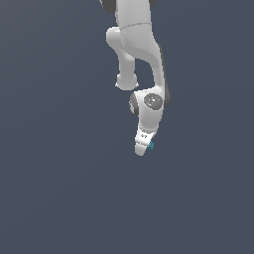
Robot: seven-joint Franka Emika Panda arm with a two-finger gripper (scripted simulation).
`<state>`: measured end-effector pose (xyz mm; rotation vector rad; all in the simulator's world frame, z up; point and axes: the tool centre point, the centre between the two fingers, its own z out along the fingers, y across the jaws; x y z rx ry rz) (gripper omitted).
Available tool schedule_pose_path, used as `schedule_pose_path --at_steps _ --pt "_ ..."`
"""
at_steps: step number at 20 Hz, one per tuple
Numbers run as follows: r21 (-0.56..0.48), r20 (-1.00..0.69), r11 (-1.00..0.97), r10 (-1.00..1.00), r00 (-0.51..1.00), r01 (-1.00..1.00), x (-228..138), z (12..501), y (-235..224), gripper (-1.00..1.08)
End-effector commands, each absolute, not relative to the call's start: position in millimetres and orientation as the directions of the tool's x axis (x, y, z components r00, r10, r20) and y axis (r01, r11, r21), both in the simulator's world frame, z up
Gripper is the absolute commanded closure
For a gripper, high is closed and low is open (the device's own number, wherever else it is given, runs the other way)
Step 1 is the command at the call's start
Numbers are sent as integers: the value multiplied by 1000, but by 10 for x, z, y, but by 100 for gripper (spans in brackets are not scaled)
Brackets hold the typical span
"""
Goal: Pick up the object and move it to a goal position.
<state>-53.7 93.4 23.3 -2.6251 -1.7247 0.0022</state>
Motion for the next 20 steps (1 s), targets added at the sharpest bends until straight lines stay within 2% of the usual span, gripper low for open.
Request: schedule_pose_path --at_steps 1,13,20 --pt "0 0 -397 918 397 918 -530 220 934 108" --pt "1 0 -397 918 397 918 -528 234 926 108" --pt "1 -1 -397 918 397 918 -545 417 824 108"
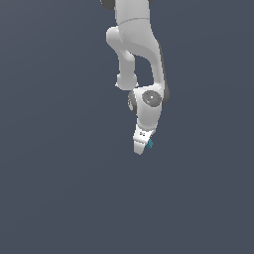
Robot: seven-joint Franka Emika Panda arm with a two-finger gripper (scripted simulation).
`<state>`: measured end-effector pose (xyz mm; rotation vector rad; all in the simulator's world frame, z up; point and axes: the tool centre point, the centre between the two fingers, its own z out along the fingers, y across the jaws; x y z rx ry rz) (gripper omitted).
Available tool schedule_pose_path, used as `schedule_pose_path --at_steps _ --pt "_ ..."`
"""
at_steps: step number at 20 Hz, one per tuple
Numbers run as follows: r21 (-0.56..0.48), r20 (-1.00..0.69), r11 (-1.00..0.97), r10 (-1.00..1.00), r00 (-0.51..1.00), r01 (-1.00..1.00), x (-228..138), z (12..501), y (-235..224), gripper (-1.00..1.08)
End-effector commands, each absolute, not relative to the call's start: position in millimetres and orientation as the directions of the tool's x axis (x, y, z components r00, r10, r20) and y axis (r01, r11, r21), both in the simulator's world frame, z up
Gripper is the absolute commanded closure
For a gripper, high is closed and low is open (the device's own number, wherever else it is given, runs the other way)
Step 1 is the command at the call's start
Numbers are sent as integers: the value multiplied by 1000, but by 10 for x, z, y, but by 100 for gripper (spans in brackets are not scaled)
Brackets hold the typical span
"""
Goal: Pick up the object and move it to a goal position.
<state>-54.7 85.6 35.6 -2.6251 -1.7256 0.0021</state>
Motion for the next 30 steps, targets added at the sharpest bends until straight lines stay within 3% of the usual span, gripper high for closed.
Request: schedule_pose_path --at_steps 1,11,30 --pt "1 -1 -397 918 397 918 -549 462 799 108" --pt "1 -1 -396 918 396 918 -613 1199 399 108" --pt "-1 5 -394 919 394 919 -756 3242 -684 108"
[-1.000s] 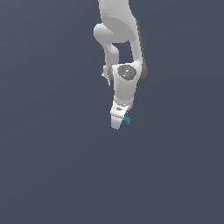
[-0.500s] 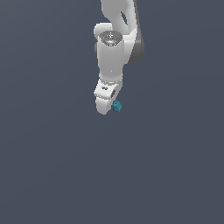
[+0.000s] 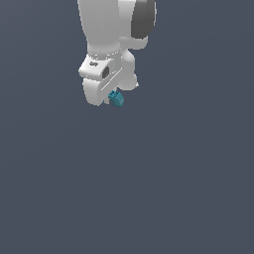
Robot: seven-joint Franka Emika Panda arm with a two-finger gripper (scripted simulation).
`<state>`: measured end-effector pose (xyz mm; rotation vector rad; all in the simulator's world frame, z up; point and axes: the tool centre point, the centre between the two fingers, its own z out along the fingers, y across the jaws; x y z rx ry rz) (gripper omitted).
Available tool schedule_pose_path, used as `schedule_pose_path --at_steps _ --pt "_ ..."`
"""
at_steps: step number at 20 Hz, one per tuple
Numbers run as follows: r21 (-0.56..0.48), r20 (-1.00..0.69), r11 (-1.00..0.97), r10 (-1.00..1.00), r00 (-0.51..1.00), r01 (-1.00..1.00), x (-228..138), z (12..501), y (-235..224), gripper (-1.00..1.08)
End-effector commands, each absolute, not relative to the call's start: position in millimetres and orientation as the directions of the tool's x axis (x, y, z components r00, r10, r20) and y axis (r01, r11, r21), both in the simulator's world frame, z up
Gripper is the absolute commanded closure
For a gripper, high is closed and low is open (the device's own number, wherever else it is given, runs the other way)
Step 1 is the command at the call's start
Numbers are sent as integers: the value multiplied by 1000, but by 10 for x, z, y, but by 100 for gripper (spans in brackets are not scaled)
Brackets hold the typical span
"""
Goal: Pick up the object and move it to a goal position.
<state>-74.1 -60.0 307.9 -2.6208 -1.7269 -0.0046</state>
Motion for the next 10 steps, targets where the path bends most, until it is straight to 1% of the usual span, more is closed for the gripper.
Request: schedule_pose_path --at_steps 1,10 --pt "-1 5 -394 919 394 919 -761 3344 -740 108" --pt "-1 2 -396 918 396 918 -795 4216 -1223 108"
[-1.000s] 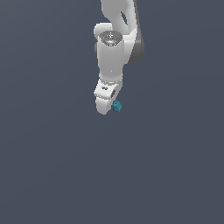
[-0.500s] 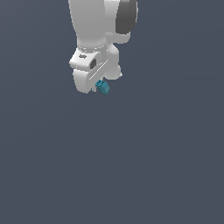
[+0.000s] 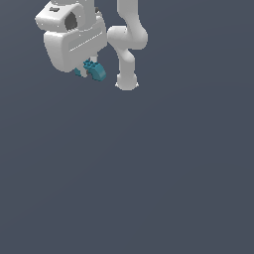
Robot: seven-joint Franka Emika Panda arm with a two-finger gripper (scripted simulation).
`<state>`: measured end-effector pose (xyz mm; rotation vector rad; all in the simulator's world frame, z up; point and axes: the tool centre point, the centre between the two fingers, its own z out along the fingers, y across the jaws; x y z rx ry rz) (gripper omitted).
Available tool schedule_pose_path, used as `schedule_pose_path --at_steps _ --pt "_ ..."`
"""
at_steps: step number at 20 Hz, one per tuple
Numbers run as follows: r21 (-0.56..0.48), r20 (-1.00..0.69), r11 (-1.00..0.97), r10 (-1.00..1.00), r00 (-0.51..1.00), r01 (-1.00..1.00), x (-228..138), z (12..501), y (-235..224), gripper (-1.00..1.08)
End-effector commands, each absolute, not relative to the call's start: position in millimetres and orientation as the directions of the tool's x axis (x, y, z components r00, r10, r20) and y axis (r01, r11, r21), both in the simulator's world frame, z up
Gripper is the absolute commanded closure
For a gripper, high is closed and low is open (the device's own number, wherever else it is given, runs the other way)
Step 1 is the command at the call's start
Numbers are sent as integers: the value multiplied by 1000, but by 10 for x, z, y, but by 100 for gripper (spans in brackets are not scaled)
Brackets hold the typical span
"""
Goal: Pick up the object and move it to a goal position.
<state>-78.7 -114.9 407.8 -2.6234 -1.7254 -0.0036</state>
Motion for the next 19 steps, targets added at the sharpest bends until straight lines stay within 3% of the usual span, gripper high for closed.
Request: schedule_pose_path --at_steps 1,9,19 --pt "0 2 -396 918 396 918 -797 4294 -1266 108" --pt "0 0 -397 918 397 918 -792 4725 -1510 108" --pt "0 0 -397 918 397 918 -779 4882 -1600 108"
